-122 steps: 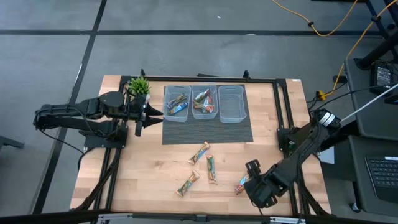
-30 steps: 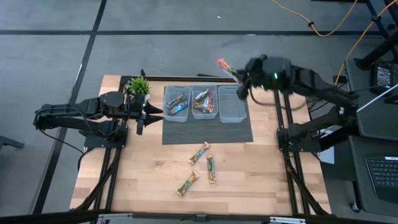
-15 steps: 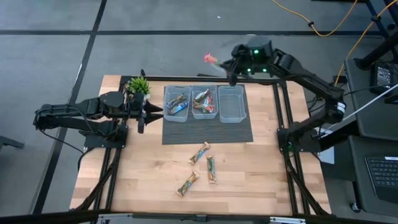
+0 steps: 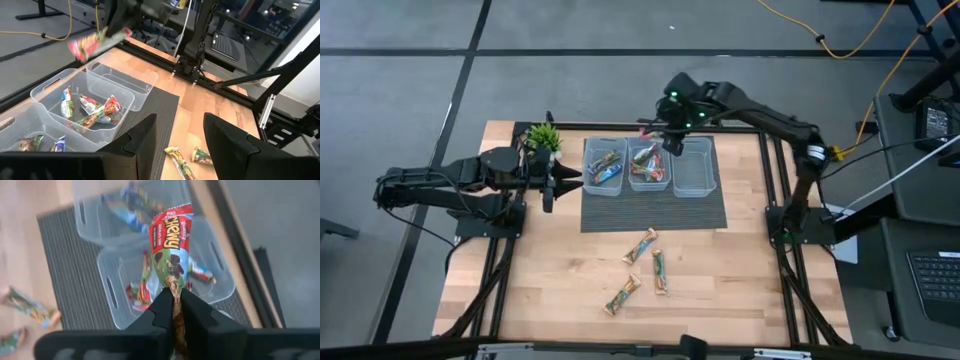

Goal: Pick and place Granola Bars by type
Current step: Put the red granola bar into the middle transparent bin, then put the yellow granola bar into the right transparent bin

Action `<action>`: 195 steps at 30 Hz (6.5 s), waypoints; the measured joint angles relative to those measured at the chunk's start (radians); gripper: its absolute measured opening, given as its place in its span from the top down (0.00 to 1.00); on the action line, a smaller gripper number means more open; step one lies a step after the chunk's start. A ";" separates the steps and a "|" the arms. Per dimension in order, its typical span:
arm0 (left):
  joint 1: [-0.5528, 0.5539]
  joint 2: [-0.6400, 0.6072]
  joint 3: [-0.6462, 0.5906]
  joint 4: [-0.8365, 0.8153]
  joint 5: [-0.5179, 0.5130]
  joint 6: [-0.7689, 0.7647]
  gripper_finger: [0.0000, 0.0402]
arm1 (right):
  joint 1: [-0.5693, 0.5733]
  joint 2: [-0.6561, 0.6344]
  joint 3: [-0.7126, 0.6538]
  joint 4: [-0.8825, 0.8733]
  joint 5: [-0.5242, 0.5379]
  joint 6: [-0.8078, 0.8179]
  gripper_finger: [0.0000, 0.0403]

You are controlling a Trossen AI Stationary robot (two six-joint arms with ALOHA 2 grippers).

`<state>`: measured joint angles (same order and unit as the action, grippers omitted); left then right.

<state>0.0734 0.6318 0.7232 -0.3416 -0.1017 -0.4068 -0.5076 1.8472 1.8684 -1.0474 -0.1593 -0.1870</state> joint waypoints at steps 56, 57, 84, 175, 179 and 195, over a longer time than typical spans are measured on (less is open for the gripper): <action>0.000 0.028 0.000 0.002 0.077 0.004 0.61 | 0.563 -0.291 0.082 -0.265 0.085 0.318 0.62; 0.000 0.037 0.000 0.002 0.077 0.000 0.61 | 0.600 -0.305 0.082 -0.265 0.122 0.341 0.62; -0.168 0.499 0.000 0.251 0.174 -0.059 0.61 | 0.953 -0.813 -0.780 0.337 0.494 0.588 0.62; -0.174 0.735 0.547 0.104 -0.308 0.027 0.93 | 0.678 -0.914 -0.979 0.866 0.381 0.412 0.62; -0.150 0.771 0.547 0.128 -0.275 0.028 0.92 | 0.594 -0.910 -0.979 0.978 0.331 0.360 0.60; -0.129 0.892 0.650 0.226 -0.186 0.098 0.92 | 0.451 -0.713 -0.978 1.332 0.129 0.409 0.29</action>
<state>-0.0559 1.5242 1.3731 -0.1153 -0.2882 -0.3087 -0.0570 1.1345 0.8902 0.2850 -0.0299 0.2224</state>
